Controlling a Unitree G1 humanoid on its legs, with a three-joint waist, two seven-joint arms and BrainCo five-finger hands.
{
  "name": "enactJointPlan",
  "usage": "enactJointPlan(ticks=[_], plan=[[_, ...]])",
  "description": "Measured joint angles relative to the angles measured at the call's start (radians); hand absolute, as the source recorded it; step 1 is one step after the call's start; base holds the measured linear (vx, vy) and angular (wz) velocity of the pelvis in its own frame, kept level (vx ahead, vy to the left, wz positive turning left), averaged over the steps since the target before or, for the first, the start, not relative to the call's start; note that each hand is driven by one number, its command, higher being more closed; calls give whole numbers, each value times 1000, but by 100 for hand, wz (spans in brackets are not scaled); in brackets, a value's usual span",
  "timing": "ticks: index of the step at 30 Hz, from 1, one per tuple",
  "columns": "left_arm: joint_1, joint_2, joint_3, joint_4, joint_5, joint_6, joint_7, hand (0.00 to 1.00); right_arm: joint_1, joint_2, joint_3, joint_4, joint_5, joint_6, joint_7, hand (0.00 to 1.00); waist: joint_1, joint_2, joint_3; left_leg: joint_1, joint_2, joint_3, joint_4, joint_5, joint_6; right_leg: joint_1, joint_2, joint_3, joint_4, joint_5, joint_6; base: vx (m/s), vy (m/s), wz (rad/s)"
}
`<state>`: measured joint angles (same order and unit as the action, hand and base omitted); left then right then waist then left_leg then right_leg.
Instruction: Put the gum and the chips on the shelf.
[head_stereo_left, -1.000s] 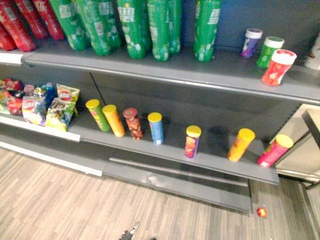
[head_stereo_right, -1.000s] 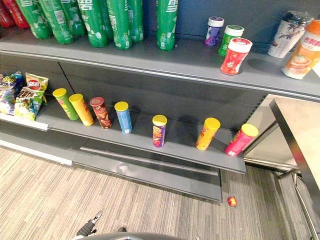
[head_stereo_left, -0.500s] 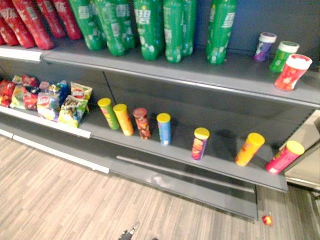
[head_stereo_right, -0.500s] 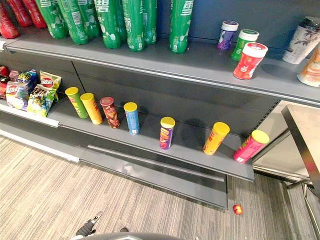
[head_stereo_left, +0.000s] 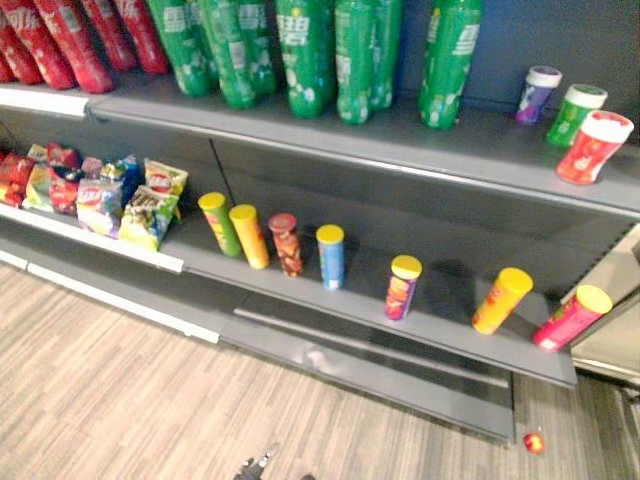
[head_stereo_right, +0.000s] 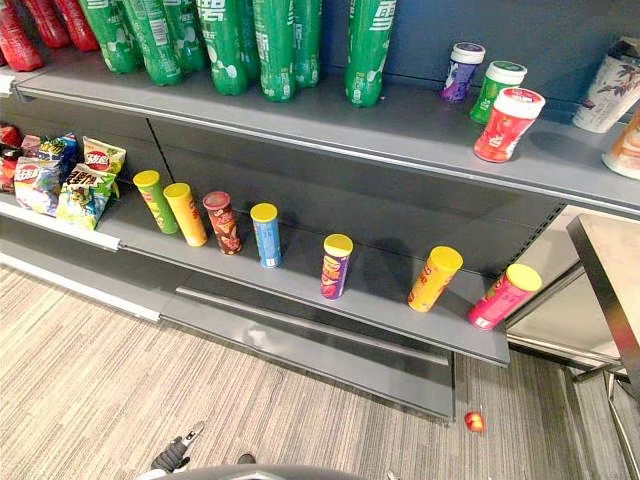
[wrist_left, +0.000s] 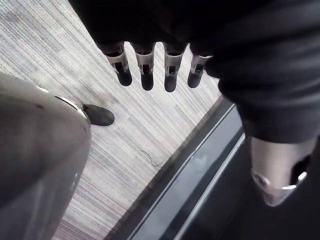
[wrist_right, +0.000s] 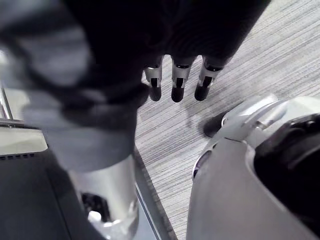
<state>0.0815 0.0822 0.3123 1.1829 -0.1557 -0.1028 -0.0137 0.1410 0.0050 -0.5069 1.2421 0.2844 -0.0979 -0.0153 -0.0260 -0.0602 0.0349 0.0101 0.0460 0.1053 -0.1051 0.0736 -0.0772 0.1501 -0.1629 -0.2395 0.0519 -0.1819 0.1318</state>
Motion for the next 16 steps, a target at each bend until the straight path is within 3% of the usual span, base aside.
enactJointPlan(ticks=[16], plan=[[0, 3, 1, 2, 0, -4, 2, 0, -2, -8, 46, 2, 0, -1, 1, 0, -1, -5, 1, 14, 10, 56, 0, -11, -2, -21, 2, 59, 2, 0, -1, -5, -3, -10]])
